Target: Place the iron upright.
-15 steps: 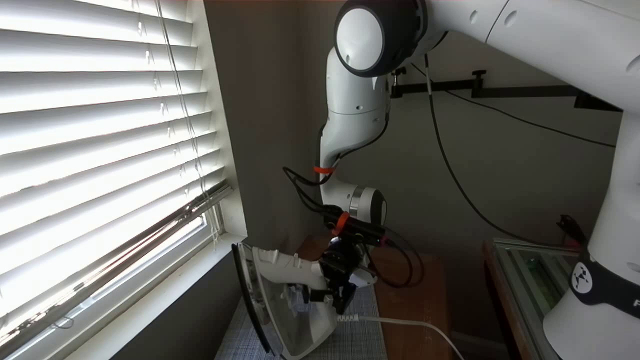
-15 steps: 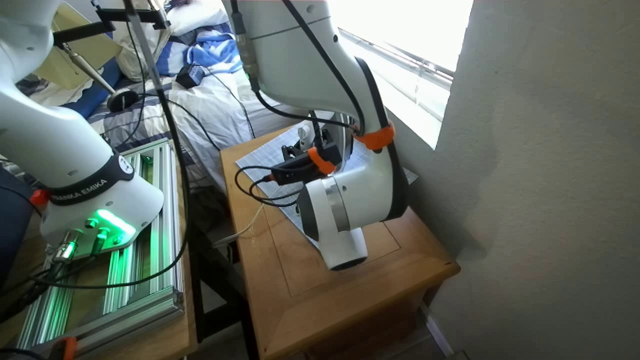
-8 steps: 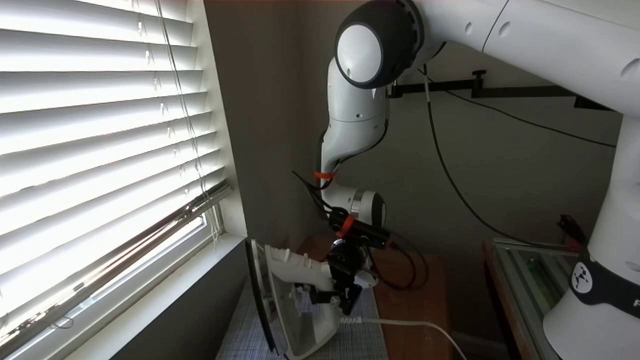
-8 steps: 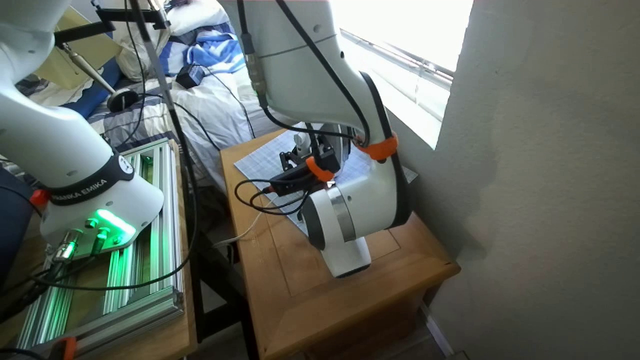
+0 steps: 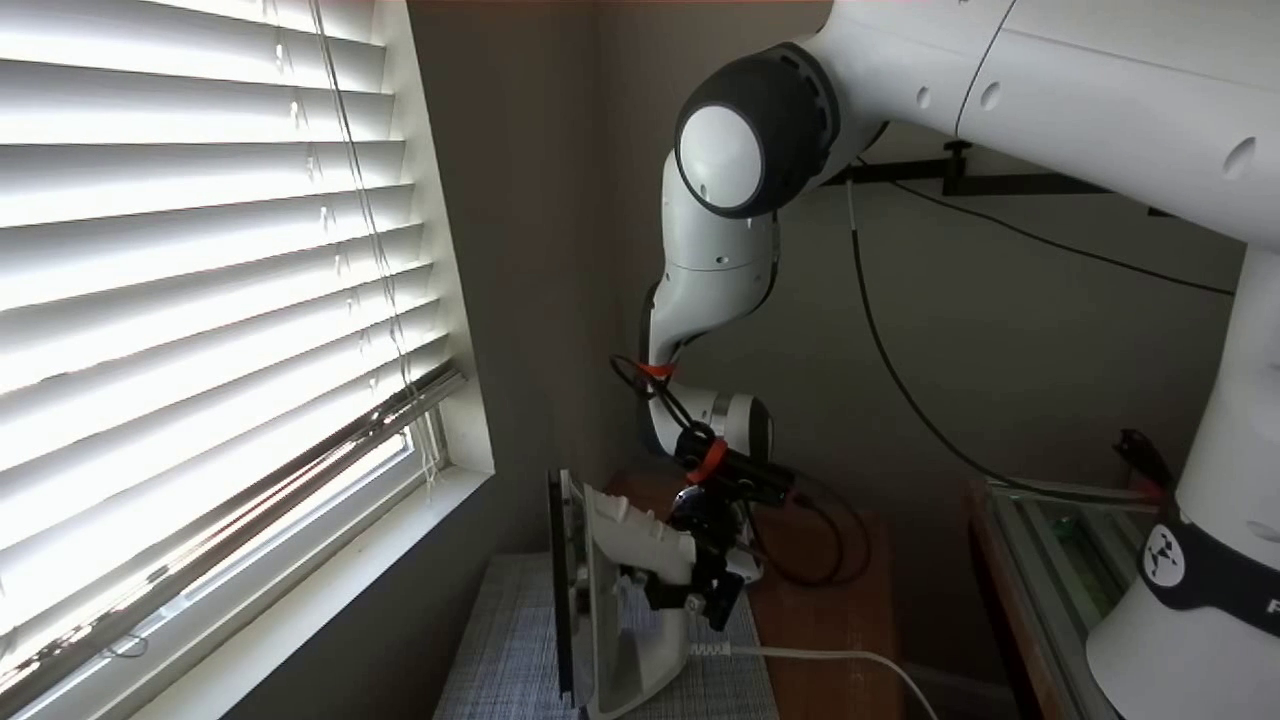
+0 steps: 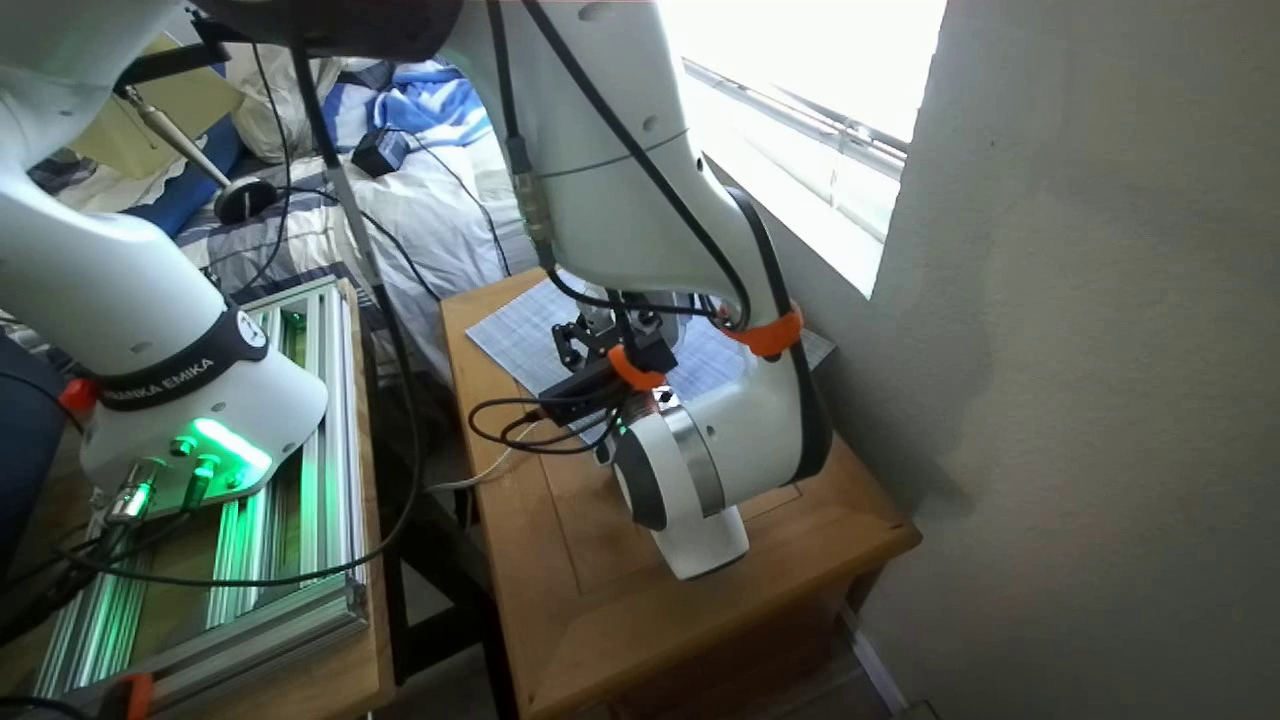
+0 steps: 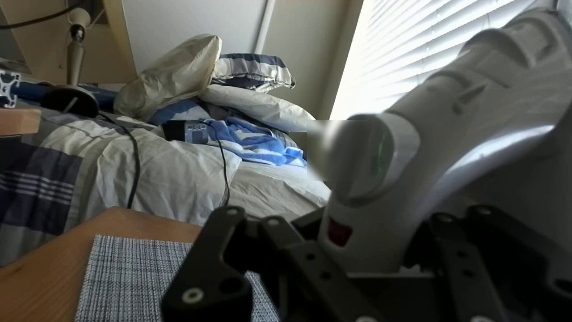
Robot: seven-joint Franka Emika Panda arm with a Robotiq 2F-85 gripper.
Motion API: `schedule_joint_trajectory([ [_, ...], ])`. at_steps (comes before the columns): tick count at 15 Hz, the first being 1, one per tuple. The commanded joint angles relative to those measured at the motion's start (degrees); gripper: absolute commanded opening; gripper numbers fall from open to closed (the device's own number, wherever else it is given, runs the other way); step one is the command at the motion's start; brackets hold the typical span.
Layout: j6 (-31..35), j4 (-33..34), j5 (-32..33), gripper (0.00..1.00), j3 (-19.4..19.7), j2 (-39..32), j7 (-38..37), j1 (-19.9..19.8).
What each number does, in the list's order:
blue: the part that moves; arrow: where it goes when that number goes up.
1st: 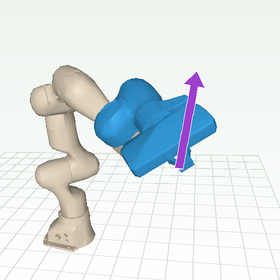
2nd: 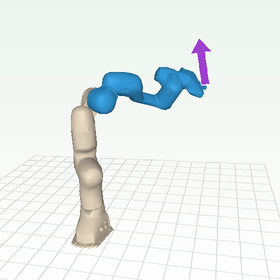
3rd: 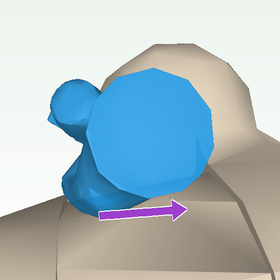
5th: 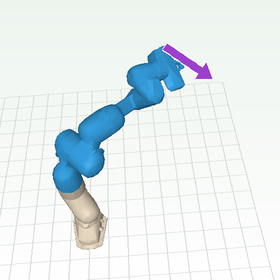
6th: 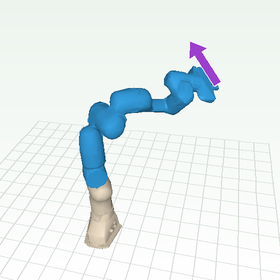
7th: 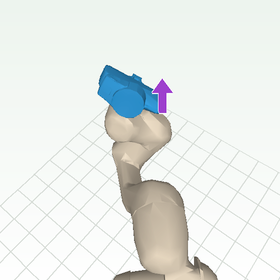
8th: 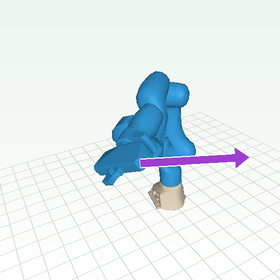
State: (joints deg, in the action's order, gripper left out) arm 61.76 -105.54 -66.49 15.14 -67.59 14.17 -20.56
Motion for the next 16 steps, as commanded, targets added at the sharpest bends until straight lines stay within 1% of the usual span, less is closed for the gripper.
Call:
schedule_joint_trajectory([
  [1, -0.7, 4.29, 2.91, 0.0, 0.01, -2.98, 1.28, -0.45],
  [13, 2.86, 5.02, 6.51, 0.01, 0.65, -2.25, 0.71, 0.67],
  [14, 3.08, 4.98, 6.58, 0.23, 0.71, -2.19, 0.57, 0.73],
  [16, 3.46, 4.98, 6.6, 0.28, 0.77, -2.04, 0.37, 0.76],
])
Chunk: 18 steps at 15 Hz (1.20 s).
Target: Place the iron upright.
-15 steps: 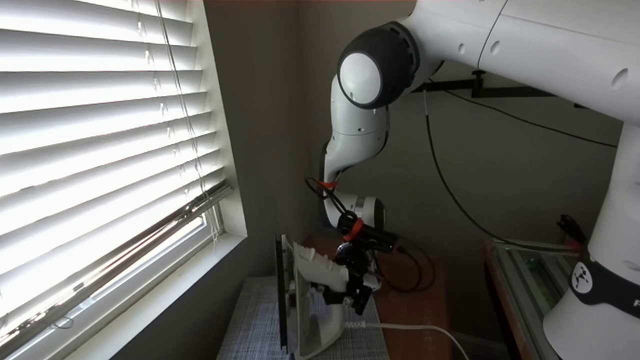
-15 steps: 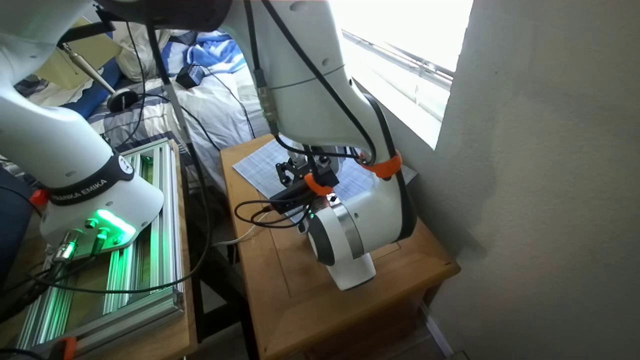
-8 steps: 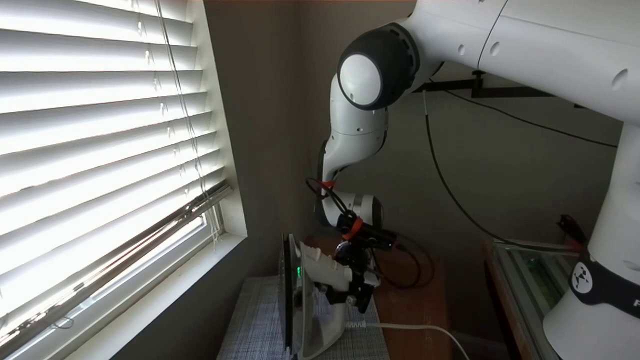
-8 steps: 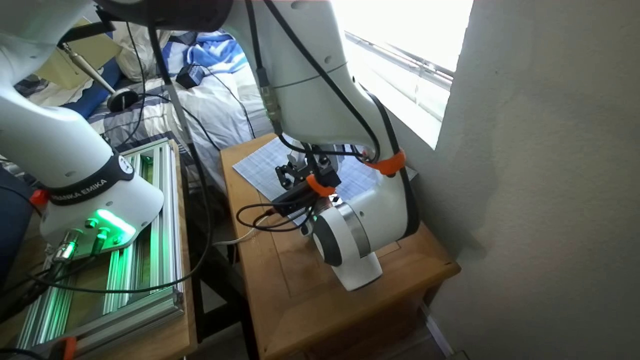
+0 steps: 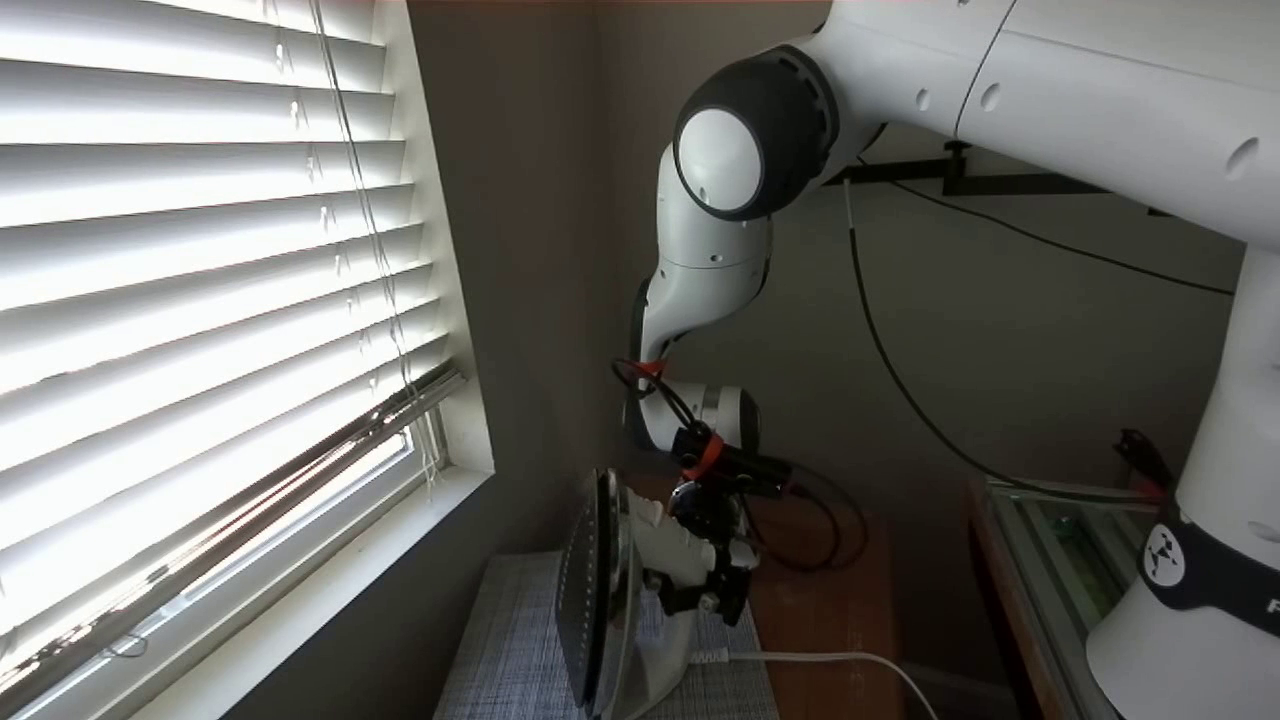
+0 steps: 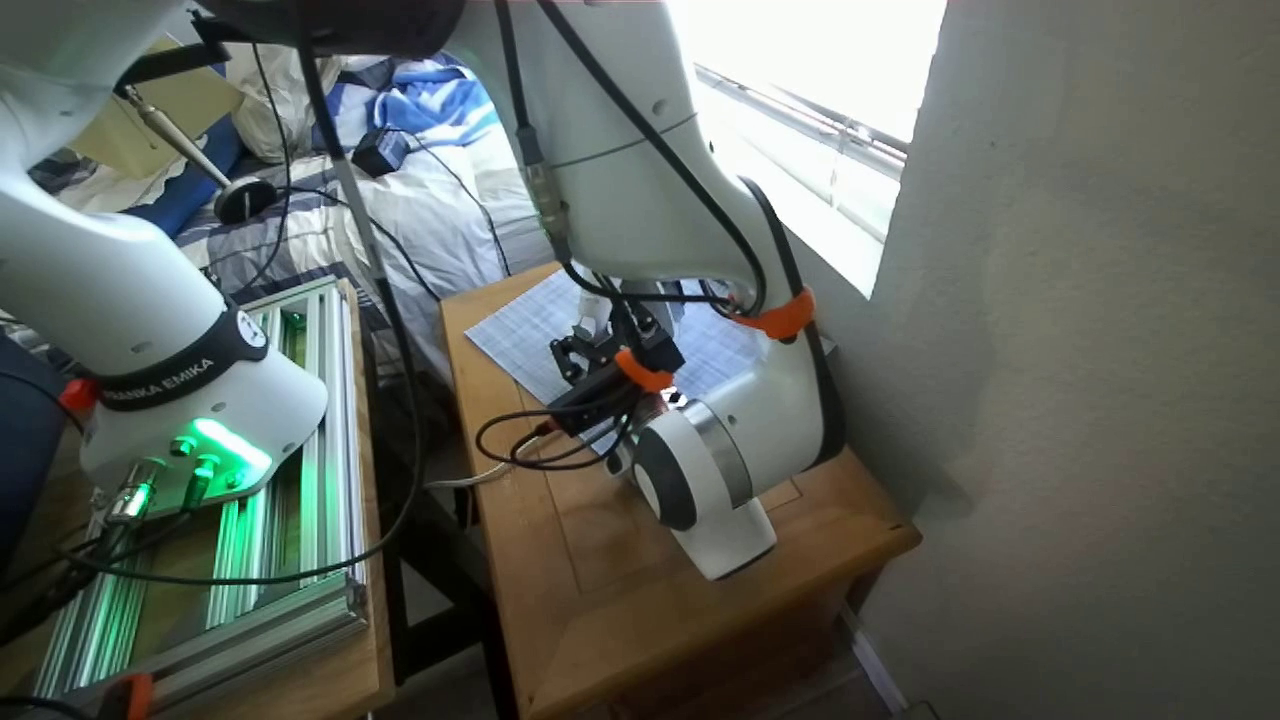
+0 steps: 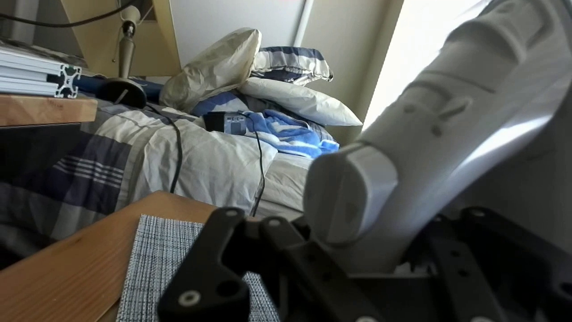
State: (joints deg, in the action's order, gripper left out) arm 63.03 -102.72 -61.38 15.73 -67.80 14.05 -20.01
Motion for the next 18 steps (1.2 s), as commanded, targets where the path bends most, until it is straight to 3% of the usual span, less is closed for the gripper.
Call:
schedule_joint_trajectory([
  [1, 2.34, 2.13, 1.48, 0.35, 0.2, -1.76, 0.38, 0.2],
  [6, 2.99, 2.06, 1.52, 0.69, 0.31, -1.45, -0.03, 0.1],
  [7, 3.26, 2.03, 1.58, 0.59, 0.36, -1.35, -0.1, 0.09],
  [8, 3.53, 1.97, 1.57, 0.44, 0.36, -1.25, -0.2, 0.05],
  [9, 3.76, 1.94, 1.57, 0.57, 0.33, -1.16, -0.23, 0.01],
  [10, 3.93, 1.87, 1.59, 0.82, 0.34, -1.09, -0.27, 0.02],
  [12, 3.94, 1.85, 1.63, 0.83, 0.37, -1.11, -0.37, -0.01],
  [15, 4.45, 1.86, 1.81, 0.98, 0.61, -1.03, -0.64, -0.16],
  [18, 5.18, 1.58, 1.7, 1.0, 1.06, -0.64, -0.88, -0.24],
])
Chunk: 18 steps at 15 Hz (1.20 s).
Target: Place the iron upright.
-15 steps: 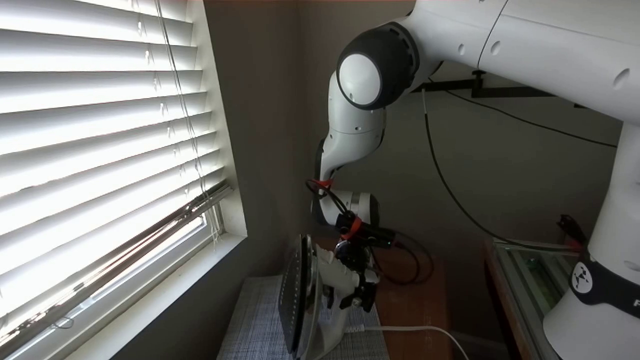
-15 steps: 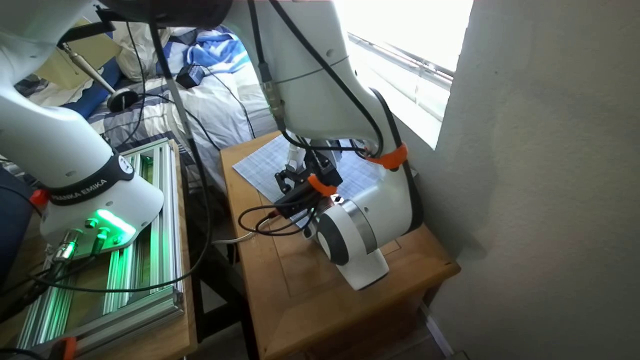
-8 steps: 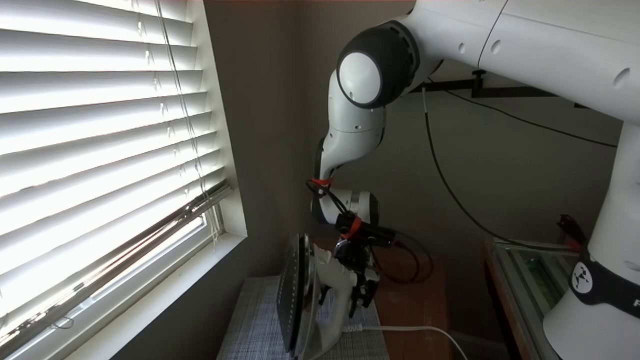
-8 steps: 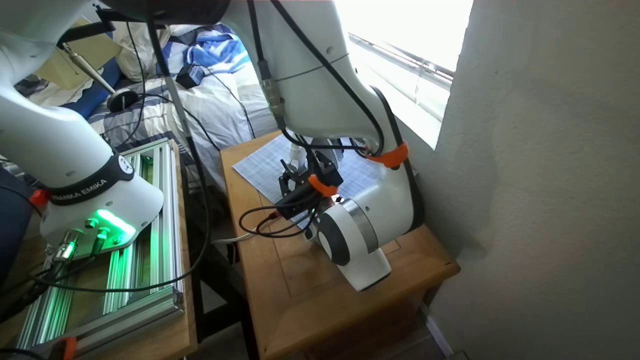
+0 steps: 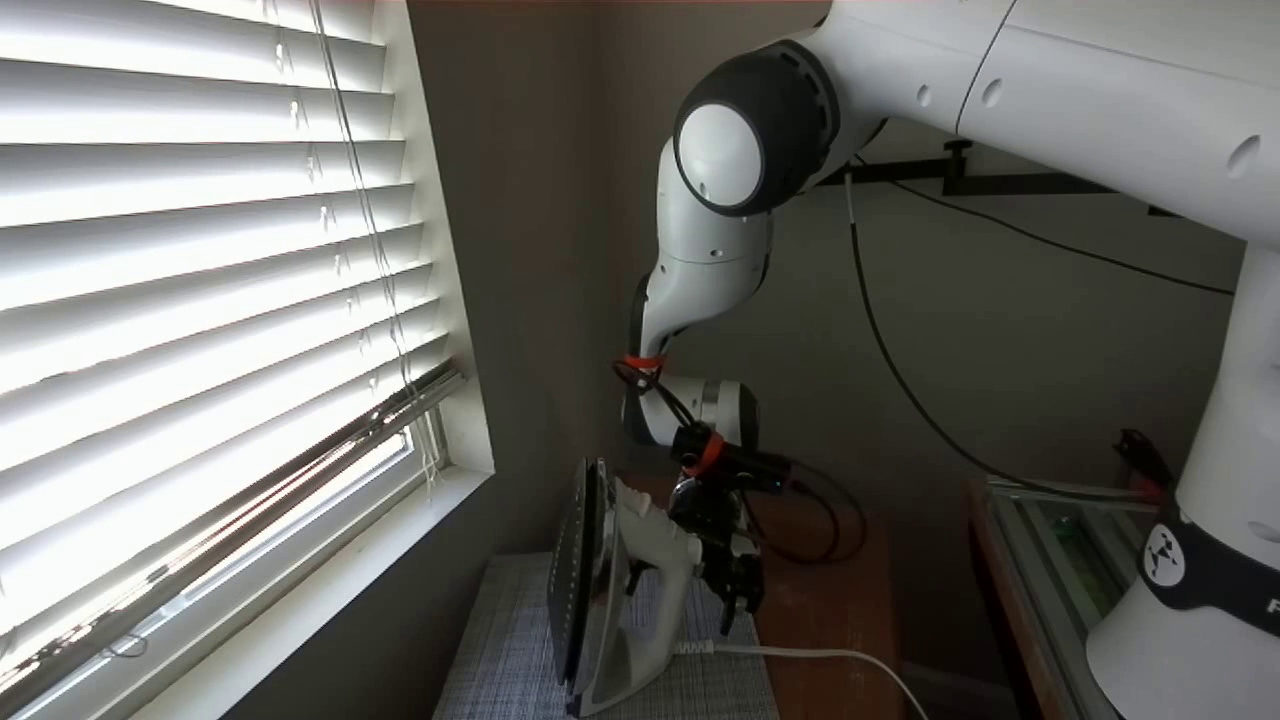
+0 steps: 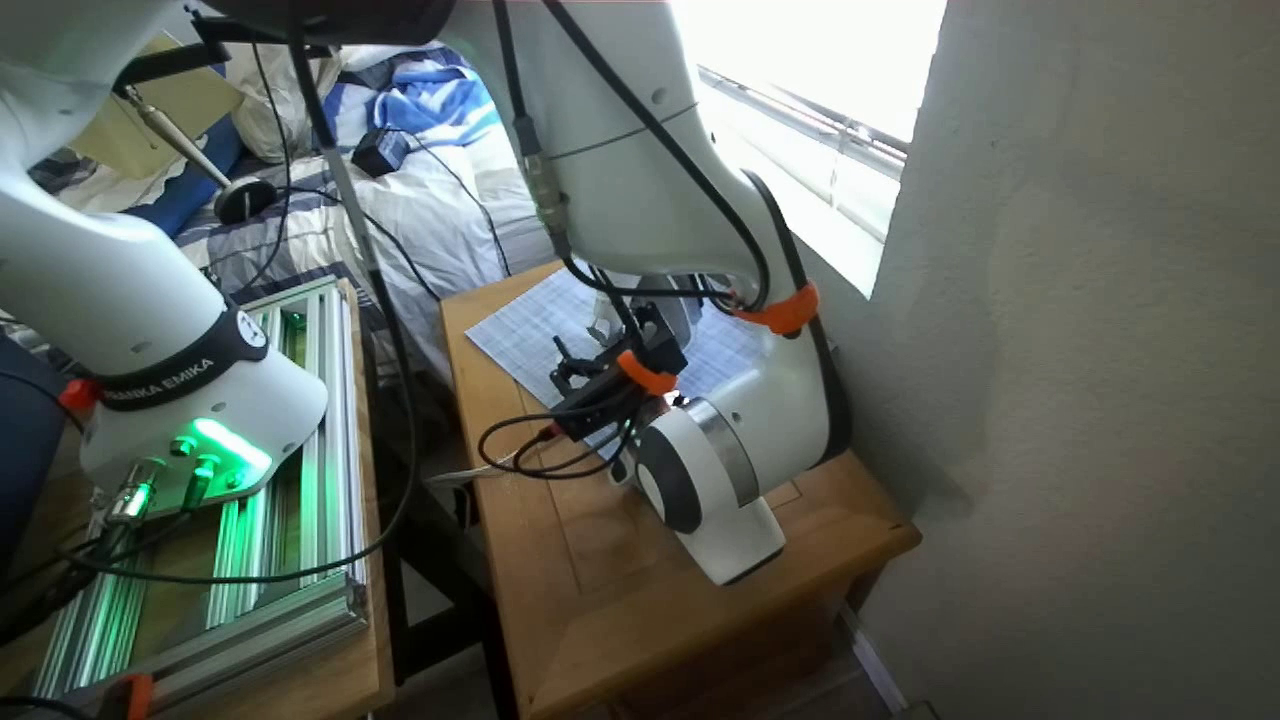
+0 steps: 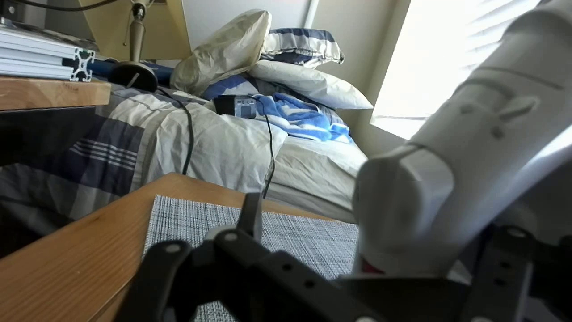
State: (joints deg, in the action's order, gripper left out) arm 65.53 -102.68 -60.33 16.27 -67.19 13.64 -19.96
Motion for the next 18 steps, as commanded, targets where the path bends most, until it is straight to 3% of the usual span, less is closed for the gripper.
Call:
schedule_joint_trajectory([
  [1, 2.9, 1.47, 0.62, 1.0, 0.64, -1.15, -0.47, -0.32],
  [2, 2.97, 1.39, 0.64, 0.97, 0.7, -1.07, -0.51, -0.34],
  [3, 3.28, 1.36, 0.63, 0.76, 0.81, -1.02, -0.55, -0.36],
  [6, 4.44, 1.34, 0.67, 0.65, 0.87, -0.76, -0.87, -0.48],
  [9, 5.31, 1.29, 0.72, 0.86, 1.03, -0.46, -1.14, -0.7],
  [10, 5.64, 1.22, 0.75, 0.97, 1.17, -0.28, -1.24, -0.79],
  [18, 11.71, -1.71, 0.46, 1.0, 4.59, 5.1, -0.83, -1.61],
])
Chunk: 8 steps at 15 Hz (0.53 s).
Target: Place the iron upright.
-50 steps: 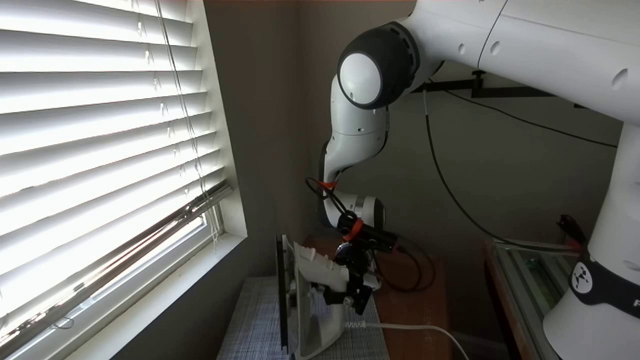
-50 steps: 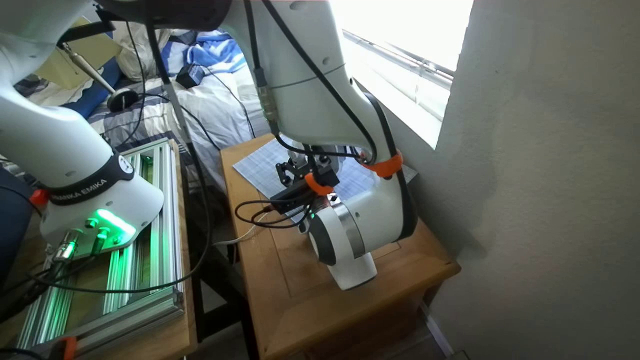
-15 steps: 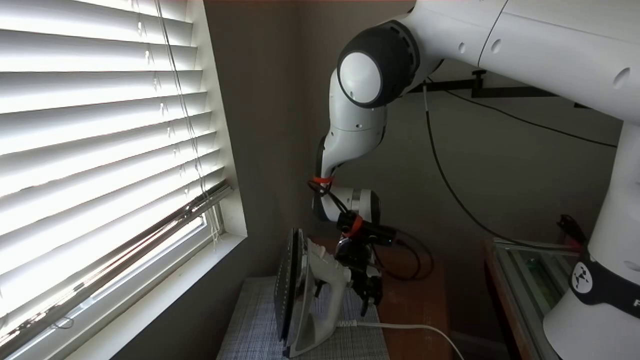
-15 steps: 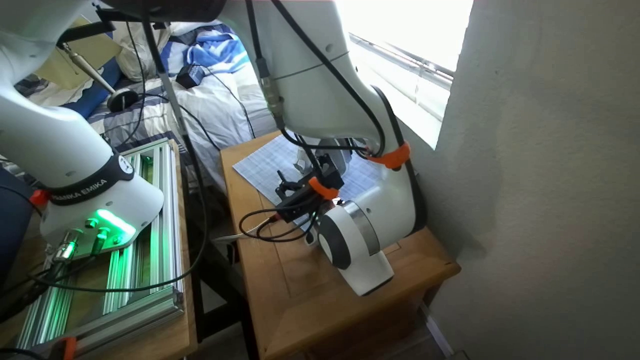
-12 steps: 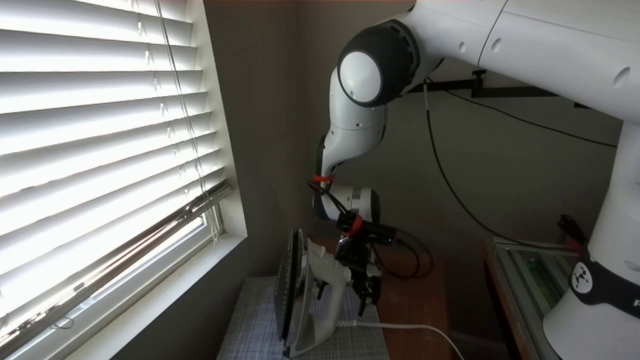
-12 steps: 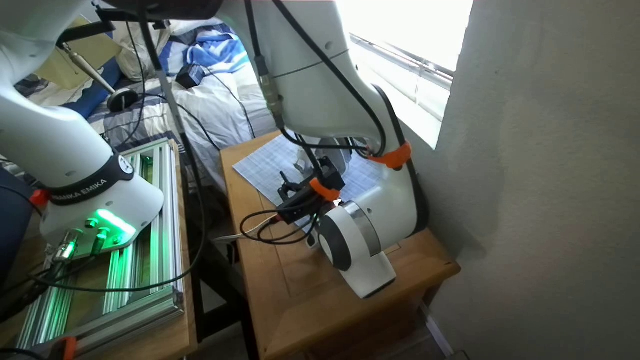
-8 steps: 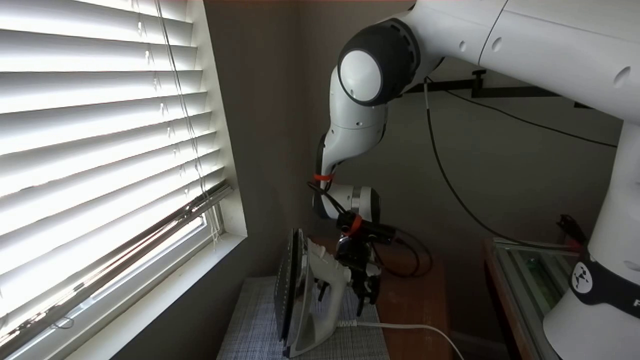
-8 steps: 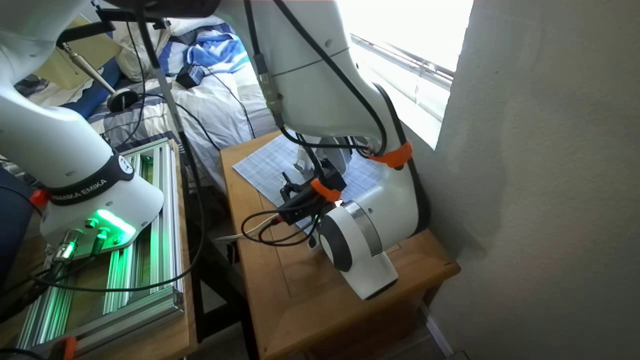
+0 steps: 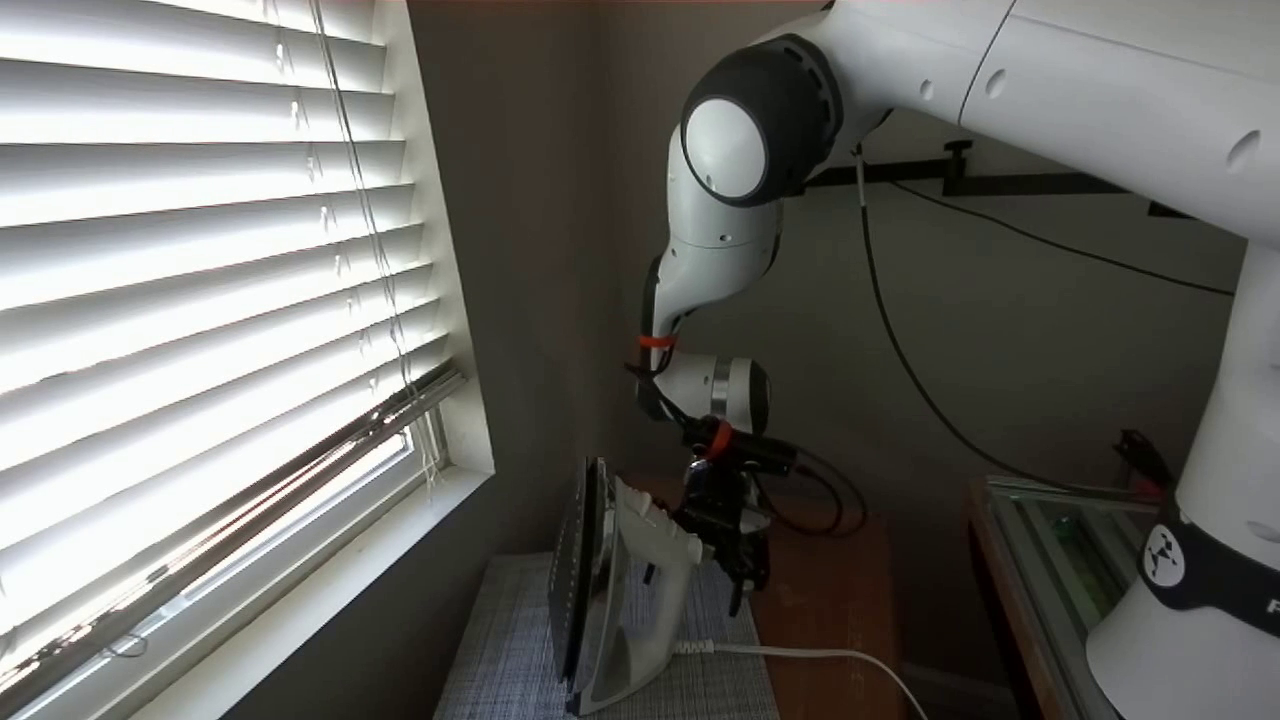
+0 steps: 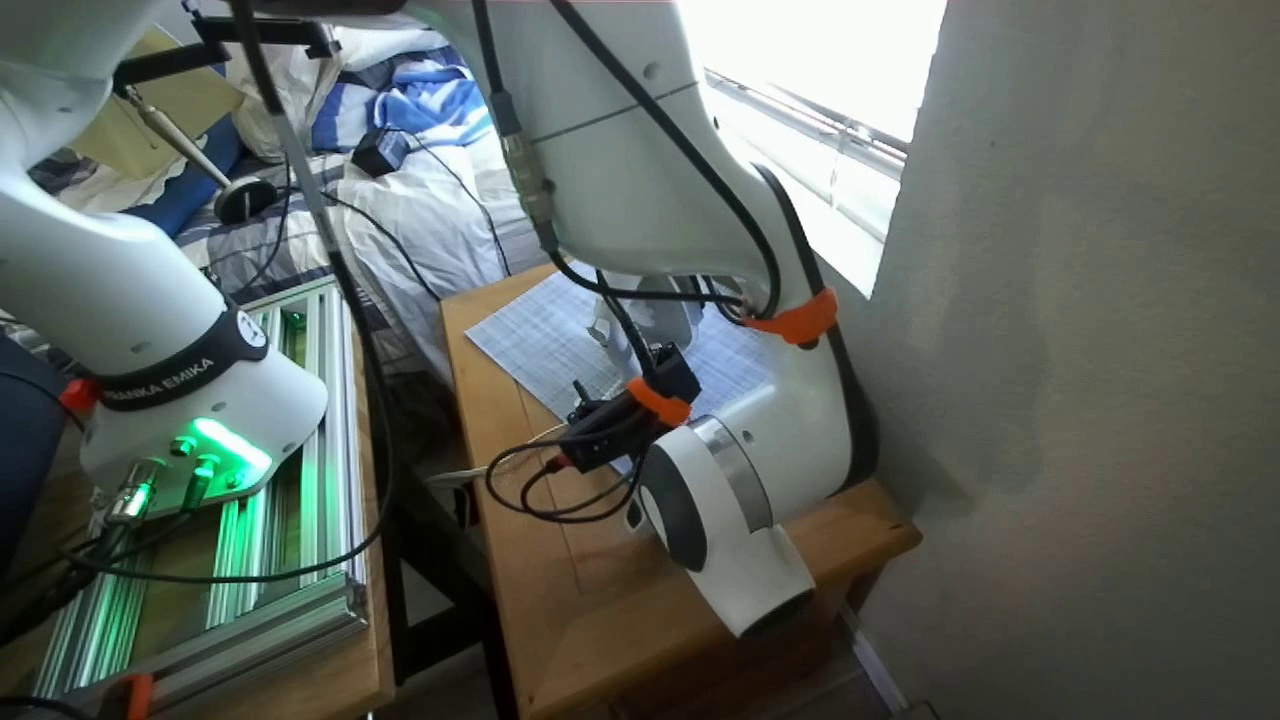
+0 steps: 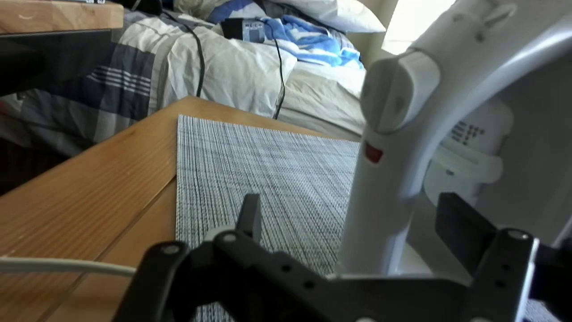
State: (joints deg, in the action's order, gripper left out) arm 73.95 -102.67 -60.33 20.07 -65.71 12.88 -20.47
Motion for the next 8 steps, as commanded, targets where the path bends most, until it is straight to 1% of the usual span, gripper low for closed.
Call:
schedule_joint_trajectory([
  [1, 4.23, -2.31, 0.38, 1.0, 1.21, 4.89, -0.06, -1.24],
  [5, 7.88, -6.11, 0.22, 1.0, 2.49, 12.48, 0.81, -1.21],
  [8, 13.45, -11.13, 1.99, 1.0, 3.85, 20.76, 1.16, 1.49],
])
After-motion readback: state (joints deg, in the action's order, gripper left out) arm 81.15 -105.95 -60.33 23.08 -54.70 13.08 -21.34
